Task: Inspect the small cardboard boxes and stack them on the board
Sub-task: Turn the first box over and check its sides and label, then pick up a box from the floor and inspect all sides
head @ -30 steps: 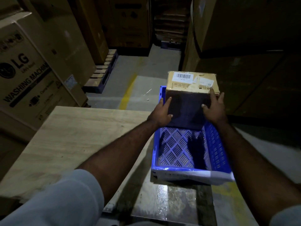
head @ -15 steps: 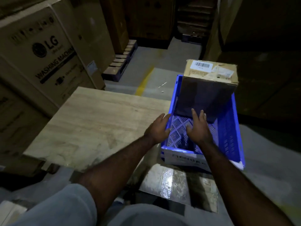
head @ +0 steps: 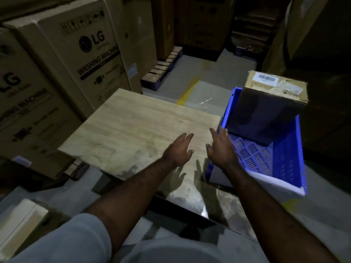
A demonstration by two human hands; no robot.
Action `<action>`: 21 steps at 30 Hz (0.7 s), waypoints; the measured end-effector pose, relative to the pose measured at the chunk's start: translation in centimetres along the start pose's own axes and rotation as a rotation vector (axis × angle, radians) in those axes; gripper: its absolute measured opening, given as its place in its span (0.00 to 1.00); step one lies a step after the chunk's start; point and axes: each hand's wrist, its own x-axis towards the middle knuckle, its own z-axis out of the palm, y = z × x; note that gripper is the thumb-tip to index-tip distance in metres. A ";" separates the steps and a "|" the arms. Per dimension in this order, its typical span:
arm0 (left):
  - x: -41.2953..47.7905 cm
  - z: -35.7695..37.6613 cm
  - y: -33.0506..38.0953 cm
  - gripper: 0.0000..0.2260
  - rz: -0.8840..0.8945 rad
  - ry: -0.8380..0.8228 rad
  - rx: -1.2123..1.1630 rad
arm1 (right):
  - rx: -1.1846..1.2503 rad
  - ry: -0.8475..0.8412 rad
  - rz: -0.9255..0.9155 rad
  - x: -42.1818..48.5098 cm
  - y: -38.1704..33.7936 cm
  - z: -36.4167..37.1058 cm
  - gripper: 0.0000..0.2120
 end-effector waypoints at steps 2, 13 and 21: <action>-2.1 -0.8 -2.3 0.32 -0.042 -0.004 -0.012 | -0.030 -0.024 -0.033 -1.2 -2.5 1.8 0.34; -19.0 -7.7 -19.5 0.33 -0.234 0.027 -0.031 | -0.146 -0.222 -0.219 -11.0 -20.7 15.8 0.34; -28.9 -11.2 -29.8 0.34 -0.406 0.060 -0.083 | -0.178 -0.357 -0.352 -15.9 -32.3 22.9 0.34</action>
